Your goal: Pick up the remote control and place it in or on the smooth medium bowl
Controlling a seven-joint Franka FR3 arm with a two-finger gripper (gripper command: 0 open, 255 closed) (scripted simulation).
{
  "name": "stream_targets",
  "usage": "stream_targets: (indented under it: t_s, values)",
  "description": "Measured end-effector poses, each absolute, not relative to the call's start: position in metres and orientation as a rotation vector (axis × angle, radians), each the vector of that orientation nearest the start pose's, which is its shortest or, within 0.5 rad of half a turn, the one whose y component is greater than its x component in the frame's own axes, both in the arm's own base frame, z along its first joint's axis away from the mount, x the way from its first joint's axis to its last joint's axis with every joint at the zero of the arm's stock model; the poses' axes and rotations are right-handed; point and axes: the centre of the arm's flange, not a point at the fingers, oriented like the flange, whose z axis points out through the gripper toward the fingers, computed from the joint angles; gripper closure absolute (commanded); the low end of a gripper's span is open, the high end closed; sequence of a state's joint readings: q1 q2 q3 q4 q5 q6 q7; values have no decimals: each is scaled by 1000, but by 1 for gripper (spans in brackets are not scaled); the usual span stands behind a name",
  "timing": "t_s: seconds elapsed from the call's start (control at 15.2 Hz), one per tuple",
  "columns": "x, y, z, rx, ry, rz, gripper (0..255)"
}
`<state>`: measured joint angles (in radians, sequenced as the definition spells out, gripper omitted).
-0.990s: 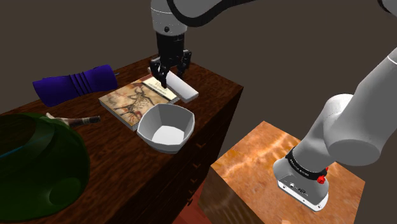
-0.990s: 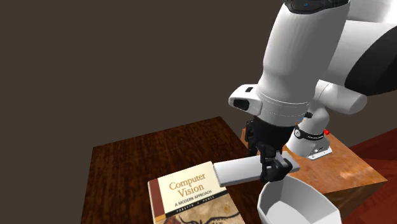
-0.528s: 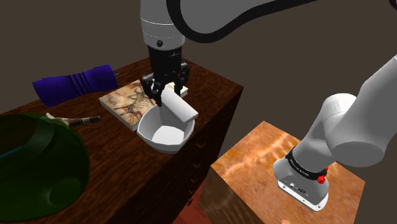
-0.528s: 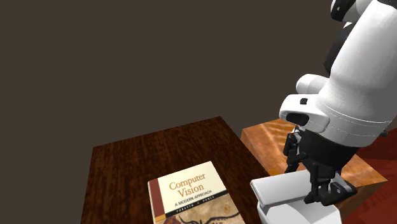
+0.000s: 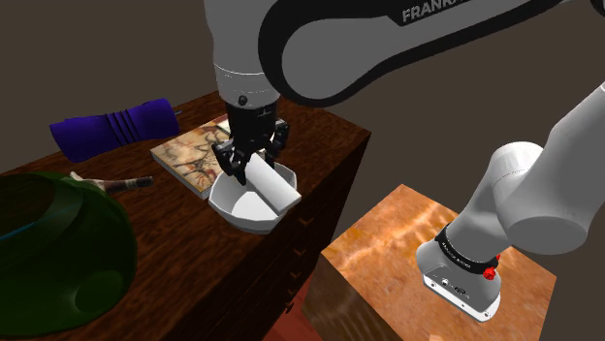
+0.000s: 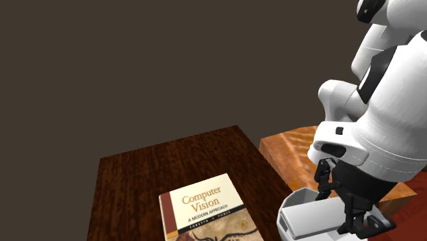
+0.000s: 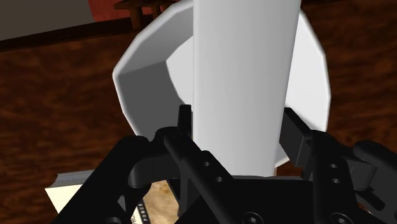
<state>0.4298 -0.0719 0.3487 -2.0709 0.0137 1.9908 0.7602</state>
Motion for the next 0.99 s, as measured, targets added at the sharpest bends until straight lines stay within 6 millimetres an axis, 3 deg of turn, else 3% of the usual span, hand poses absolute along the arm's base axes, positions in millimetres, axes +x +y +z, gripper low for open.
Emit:
stream_targets:
  t_s: [0.4, 0.86, 0.92, 0.99]
  values:
    - [377, 374, 426, -3159, -18, 1, 255]
    - [377, 373, 423, -3159, -16, -5, 255]
    - [377, 373, 423, -3158, -16, -5, 0]
    - [376, 374, 422, -3158, -17, -3, 0]
